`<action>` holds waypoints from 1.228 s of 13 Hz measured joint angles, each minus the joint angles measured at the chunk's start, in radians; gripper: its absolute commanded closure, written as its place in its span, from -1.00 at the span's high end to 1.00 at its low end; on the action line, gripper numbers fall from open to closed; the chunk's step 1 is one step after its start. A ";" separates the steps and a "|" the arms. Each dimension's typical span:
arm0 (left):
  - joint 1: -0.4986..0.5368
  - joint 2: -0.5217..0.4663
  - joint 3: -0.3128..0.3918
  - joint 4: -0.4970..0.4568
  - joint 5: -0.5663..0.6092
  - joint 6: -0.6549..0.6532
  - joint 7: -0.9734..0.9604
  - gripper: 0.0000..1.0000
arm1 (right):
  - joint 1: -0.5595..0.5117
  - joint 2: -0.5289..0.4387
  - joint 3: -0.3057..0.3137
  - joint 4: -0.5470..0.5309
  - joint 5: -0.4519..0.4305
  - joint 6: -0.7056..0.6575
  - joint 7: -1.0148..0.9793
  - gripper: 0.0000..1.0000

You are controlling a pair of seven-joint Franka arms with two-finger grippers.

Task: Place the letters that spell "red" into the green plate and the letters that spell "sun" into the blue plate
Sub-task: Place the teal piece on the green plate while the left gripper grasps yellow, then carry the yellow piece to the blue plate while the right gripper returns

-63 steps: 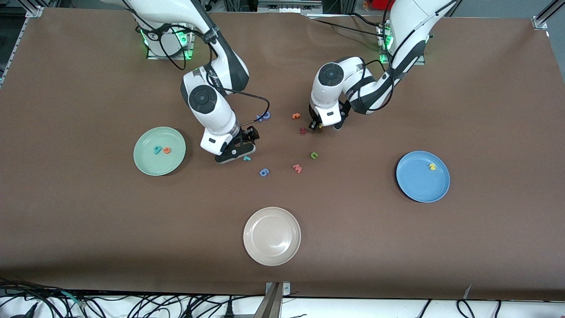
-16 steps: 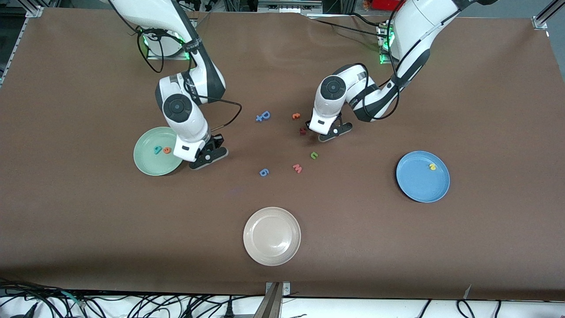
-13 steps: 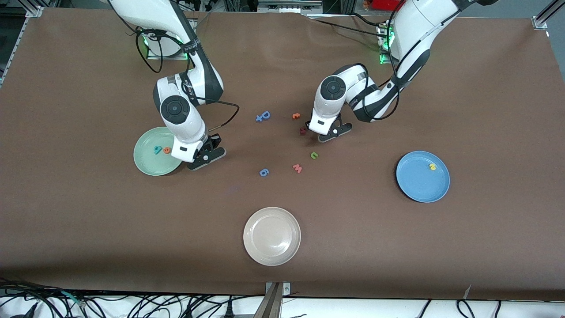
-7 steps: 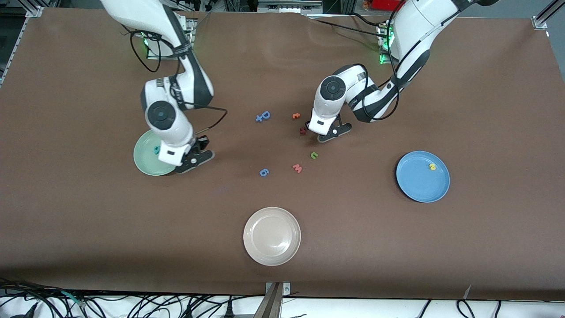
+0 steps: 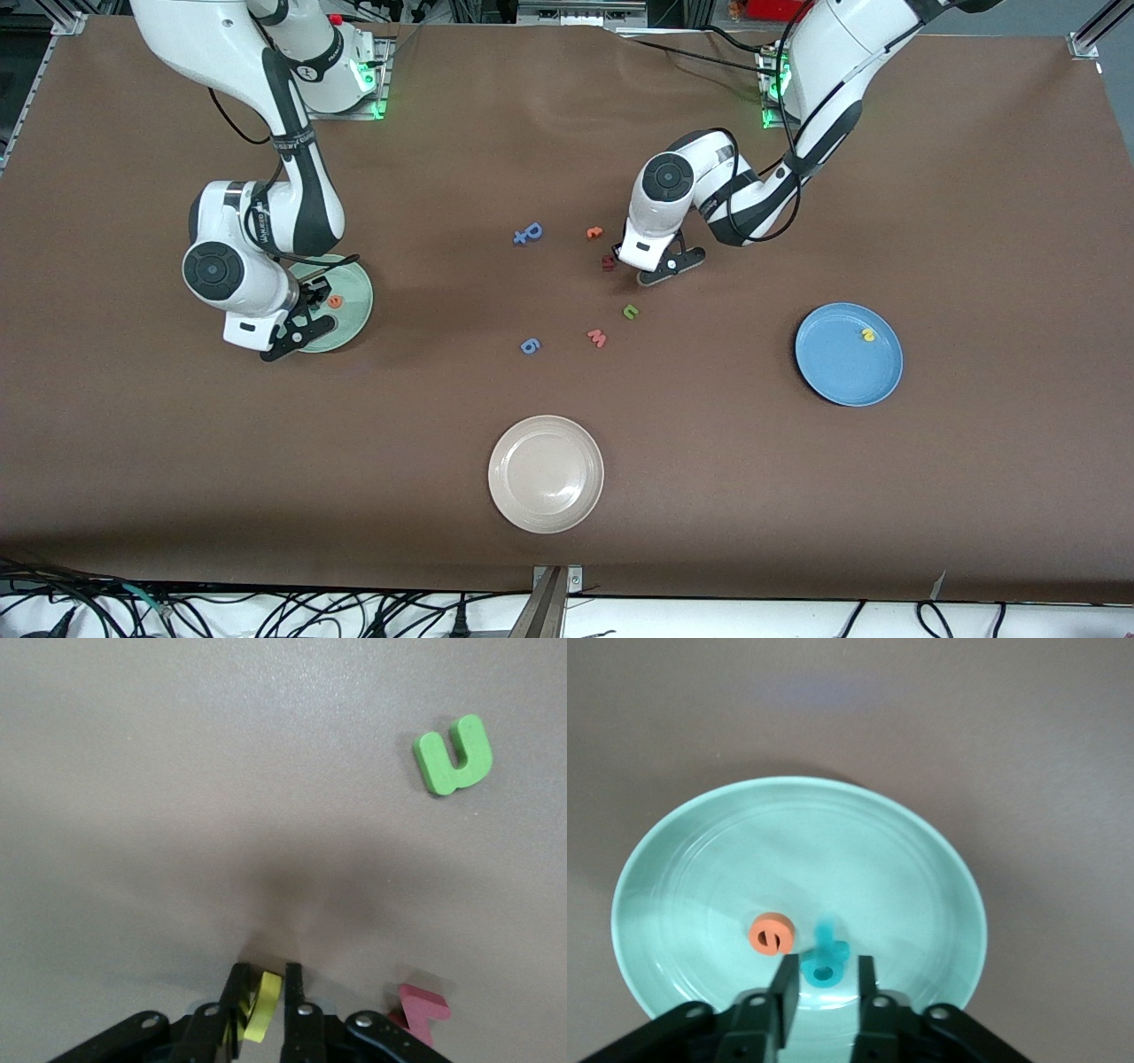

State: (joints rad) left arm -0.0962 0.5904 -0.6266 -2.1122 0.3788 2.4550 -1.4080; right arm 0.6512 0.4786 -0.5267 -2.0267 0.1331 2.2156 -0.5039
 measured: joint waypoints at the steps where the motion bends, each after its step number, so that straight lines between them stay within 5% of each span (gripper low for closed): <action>1: 0.000 0.001 0.000 0.001 0.000 0.000 -0.001 -0.84 | 0.002 0.004 0.004 0.000 0.000 -0.003 0.000 0.98; 7: 0.001 0.003 -0.001 0.003 0.000 0.001 -0.001 -1.00 | 0.009 0.004 0.008 0.035 0.000 -0.063 0.000 1.00; 12: 0.013 0.010 0.000 0.075 -0.001 -0.092 0.000 -1.00 | 0.010 0.010 0.007 0.328 0.000 -0.482 0.027 1.00; 16: 0.062 0.013 0.006 0.250 -0.098 -0.278 0.144 -1.00 | 0.009 0.027 0.000 0.482 0.000 -0.540 0.127 1.00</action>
State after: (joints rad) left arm -0.0339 0.6035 -0.6204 -1.8619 0.2812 2.1765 -1.2641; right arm 0.6600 0.5057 -0.5271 -1.5443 0.1332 1.6752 -0.3770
